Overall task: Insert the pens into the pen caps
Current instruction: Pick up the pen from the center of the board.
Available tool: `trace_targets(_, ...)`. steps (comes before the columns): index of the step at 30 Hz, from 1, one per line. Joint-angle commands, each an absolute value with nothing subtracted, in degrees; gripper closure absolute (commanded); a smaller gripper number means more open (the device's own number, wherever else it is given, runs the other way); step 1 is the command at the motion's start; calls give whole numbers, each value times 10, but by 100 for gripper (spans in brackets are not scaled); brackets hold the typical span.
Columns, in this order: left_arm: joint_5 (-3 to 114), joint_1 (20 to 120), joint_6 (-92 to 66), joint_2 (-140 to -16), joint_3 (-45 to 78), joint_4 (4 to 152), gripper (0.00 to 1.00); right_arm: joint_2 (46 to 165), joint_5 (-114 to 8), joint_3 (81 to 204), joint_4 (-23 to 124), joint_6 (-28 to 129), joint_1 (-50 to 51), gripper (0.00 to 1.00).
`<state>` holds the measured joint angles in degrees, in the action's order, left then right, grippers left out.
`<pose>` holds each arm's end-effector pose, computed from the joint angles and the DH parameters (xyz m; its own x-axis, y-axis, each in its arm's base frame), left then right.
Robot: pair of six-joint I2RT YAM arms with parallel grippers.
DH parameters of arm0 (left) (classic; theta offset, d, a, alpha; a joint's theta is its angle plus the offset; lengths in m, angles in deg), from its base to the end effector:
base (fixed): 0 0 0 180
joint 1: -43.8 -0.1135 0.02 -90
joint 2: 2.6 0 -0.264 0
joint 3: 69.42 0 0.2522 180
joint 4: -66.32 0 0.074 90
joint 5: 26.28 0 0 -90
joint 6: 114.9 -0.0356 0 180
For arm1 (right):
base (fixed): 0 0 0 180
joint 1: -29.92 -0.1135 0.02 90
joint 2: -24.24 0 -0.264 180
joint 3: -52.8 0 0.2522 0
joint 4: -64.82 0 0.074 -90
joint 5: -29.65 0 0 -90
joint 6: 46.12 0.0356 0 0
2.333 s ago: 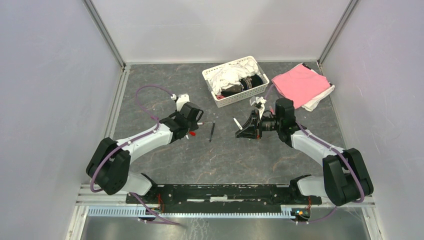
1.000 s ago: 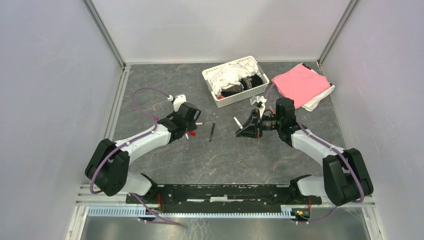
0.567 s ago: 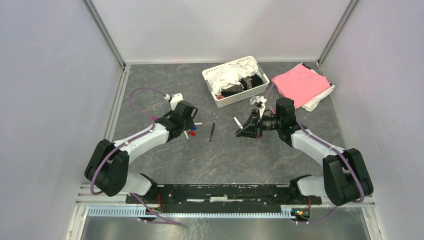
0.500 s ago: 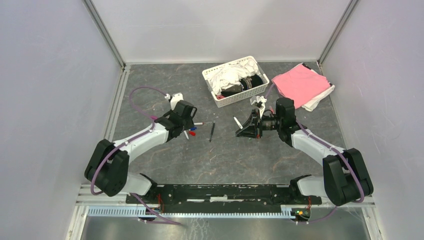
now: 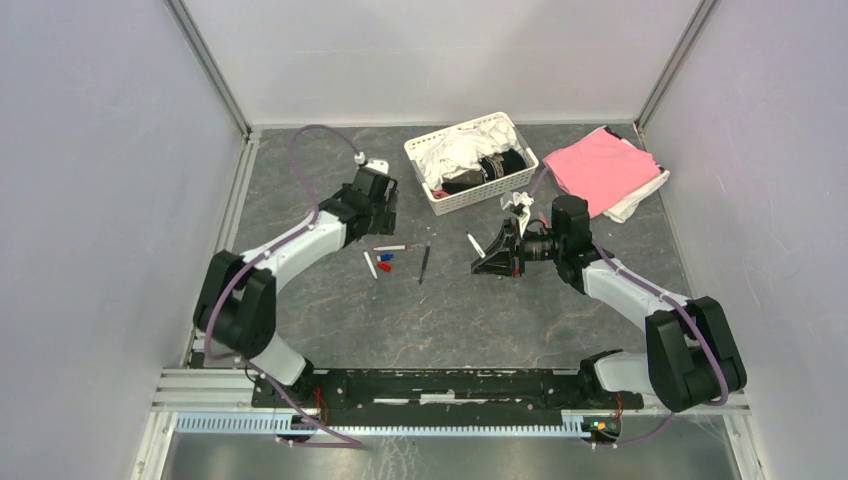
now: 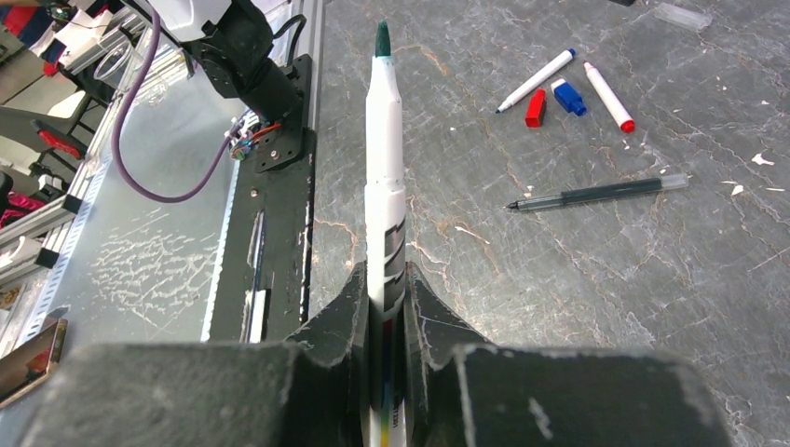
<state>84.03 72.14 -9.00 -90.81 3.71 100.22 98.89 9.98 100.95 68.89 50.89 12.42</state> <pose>0.2926 -0.1438 0.2307 -0.7057 0.0887 -0.7030 0.0534 0.9960 0.0721 0.2334 0.1087 0.2227 -0.4748 -0.1066 -0.8736 -0.8800 0.0728 0.4694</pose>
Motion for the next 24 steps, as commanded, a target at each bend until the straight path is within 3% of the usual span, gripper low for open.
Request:
trace_targets(1, 801, 710, -259, -991, 146, 1088, 20, 988, 112, 1033, 688, 497, 127, 100)
trace_targets(4, 794, 708, -323, -1074, 248, 1166, 20, 990, 113, 1033, 688, 497, 128, 100)
trace_targets(8, 758, 688, -392, -1110, 290, 1199, 19, 997, 118, 1036, 685, 499, 128, 100)
trace_targets(18, 625, 629, -444, -1161, 354, 1208, 45, 997, 119, 1038, 679, 496, 128, 100)
trace_targets(24, 603, 620, -453, -1203, 375, 1214, 52, 1000, 119, 1039, 678, 494, 128, 100)
